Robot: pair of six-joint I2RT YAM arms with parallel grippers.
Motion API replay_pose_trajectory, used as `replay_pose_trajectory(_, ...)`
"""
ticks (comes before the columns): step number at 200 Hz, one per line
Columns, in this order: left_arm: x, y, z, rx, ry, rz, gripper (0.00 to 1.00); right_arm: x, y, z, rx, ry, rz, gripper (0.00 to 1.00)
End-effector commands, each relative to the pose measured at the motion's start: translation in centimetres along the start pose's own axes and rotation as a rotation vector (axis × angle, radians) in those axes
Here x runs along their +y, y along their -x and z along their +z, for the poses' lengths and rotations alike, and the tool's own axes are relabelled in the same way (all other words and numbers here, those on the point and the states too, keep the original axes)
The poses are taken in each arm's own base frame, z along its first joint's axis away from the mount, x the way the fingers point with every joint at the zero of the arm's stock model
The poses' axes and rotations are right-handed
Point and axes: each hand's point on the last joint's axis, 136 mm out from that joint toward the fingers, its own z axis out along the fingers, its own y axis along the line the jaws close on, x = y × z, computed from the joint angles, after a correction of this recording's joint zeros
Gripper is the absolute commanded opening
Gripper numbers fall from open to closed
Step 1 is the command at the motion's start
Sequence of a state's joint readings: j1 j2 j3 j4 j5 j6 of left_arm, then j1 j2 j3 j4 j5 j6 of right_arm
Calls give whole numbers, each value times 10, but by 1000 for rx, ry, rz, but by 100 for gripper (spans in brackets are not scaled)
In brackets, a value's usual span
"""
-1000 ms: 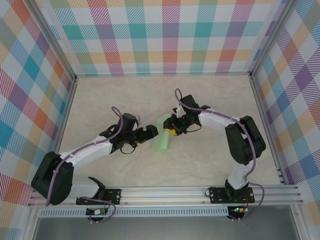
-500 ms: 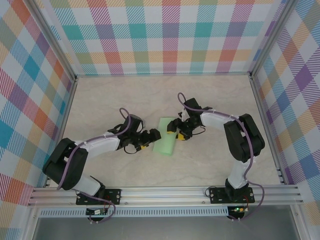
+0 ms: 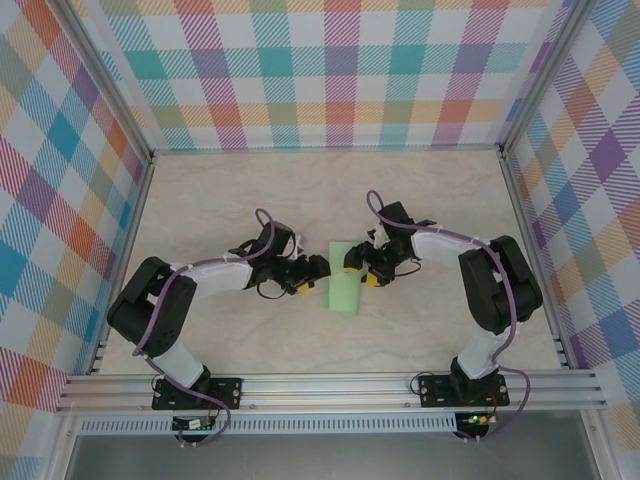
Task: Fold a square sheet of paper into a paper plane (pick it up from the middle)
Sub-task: Fold a square sheet of paper at the center of the table.
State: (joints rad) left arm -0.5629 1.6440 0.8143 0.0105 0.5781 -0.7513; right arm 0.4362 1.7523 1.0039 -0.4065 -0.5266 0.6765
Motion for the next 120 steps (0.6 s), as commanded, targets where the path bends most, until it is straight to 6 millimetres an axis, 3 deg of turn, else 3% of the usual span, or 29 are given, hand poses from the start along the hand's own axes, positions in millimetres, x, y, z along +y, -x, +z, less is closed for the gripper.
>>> replay_pose_trajectory(1,-20,-1,7,42,-74,50,62,4,2,-7,-27,25,9,65)
replay_pose_trajectory(76,-36,-8,19,92,-117,91,35,0,5,-4,-29,35,39,64)
replay_pose_trajectory(105,-32,-2,21,79,-83,95,10,-3,4,-7,-48,44,48,64)
replay_pose_trajectory(120,-26,3,22,60,-37,83,5,-5,4,-14,-74,53,54,65)
